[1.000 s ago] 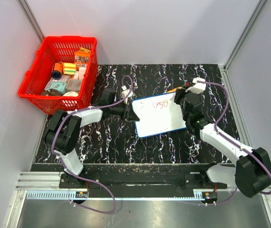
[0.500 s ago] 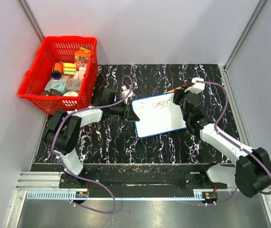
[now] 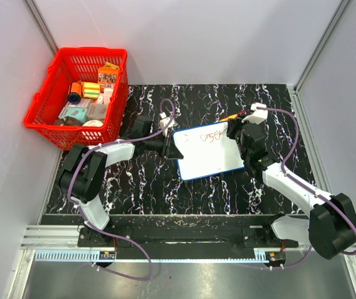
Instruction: Write a sentence on the whiteboard
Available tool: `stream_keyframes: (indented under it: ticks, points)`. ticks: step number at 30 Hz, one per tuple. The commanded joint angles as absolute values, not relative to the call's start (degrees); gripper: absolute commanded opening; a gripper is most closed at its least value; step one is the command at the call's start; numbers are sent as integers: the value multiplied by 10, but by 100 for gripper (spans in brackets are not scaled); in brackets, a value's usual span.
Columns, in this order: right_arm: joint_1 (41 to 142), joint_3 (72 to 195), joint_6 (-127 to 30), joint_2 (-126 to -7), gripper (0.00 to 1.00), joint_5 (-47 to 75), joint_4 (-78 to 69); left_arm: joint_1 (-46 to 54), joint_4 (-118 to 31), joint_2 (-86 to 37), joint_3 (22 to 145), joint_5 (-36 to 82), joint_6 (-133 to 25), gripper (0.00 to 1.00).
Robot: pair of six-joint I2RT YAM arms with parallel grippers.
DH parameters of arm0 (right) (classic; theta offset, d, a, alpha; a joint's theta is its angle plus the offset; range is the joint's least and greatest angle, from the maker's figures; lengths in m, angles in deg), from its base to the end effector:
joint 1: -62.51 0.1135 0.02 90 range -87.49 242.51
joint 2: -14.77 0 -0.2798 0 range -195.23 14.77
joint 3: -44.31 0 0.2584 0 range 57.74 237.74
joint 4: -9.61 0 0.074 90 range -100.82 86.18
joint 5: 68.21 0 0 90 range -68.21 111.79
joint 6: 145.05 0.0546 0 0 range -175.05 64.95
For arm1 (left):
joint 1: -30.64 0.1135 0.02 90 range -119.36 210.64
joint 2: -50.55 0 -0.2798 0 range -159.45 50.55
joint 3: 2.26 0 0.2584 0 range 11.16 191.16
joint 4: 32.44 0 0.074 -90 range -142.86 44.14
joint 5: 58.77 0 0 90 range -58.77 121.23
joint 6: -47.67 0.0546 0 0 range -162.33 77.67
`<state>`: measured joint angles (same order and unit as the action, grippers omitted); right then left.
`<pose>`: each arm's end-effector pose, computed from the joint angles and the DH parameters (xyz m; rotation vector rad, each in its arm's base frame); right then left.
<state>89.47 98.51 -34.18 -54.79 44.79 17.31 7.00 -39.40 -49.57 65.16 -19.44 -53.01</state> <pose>0.2723 0.1146 0.2907 0.2087 1.6889 0.2824 0.3222 -0.1871 0.1800 0.7425 2.1537 -1.3142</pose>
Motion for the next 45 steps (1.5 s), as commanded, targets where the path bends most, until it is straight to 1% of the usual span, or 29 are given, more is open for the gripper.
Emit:
stream_keyframes:
  ticks: [1,7,20,26,33,39,43,45]
  points:
    - [891,992,-336,-554,0,465,176,62,-427,-508,644,-110,-458,0]
    - [892,1000,-338,-551,0,493,178,62,-427,-508,645,-110,-457,0]
    - [891,996,-338,-547,0,508,197,62,-426,-508,645,-110,-457,0]
    - [891,987,-340,-519,0,462,197,62,-427,-508,644,-110,-457,0]
    - [891,958,-342,-447,0,412,196,61,-426,-507,645,-110,-458,0]
    - [896,959,-341,-445,0,381,172,61,-424,-506,645,-110,-458,0]
    - [941,958,-372,-456,0,405,170,61,-423,-506,643,-109,-458,0]
    - [988,955,-402,-462,0,438,179,61,-424,-505,643,-109,-458,0]
